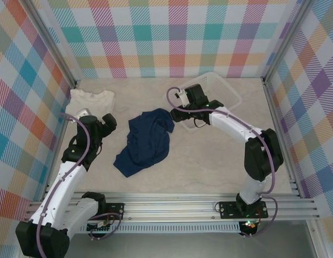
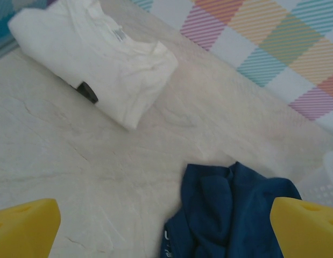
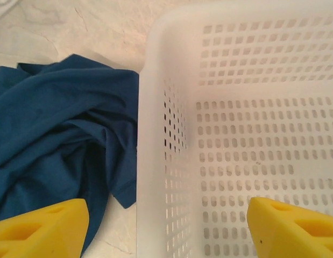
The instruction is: Fold the inside-out t-shirt
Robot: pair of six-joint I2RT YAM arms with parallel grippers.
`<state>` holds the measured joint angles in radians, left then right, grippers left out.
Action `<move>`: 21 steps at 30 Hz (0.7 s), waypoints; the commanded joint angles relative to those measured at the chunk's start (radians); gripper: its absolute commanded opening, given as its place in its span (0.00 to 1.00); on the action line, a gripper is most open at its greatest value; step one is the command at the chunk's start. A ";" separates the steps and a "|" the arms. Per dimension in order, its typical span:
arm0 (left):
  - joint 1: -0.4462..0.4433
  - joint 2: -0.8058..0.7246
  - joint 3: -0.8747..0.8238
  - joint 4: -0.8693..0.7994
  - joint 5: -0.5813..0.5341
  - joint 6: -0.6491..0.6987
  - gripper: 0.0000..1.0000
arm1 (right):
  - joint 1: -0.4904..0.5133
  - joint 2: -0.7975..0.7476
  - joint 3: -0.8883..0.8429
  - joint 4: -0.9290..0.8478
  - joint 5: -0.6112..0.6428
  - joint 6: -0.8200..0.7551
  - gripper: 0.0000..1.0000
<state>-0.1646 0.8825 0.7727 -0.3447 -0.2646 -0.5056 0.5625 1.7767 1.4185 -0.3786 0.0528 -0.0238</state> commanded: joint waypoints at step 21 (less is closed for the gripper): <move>-0.012 0.024 -0.035 0.076 0.108 -0.008 1.00 | -0.296 0.546 0.669 -0.155 0.078 0.049 0.18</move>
<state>-0.1692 0.9081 0.7410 -0.2882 -0.1650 -0.5095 0.2623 2.2127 1.9659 -0.5198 0.1417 0.0666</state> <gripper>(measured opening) 0.998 0.228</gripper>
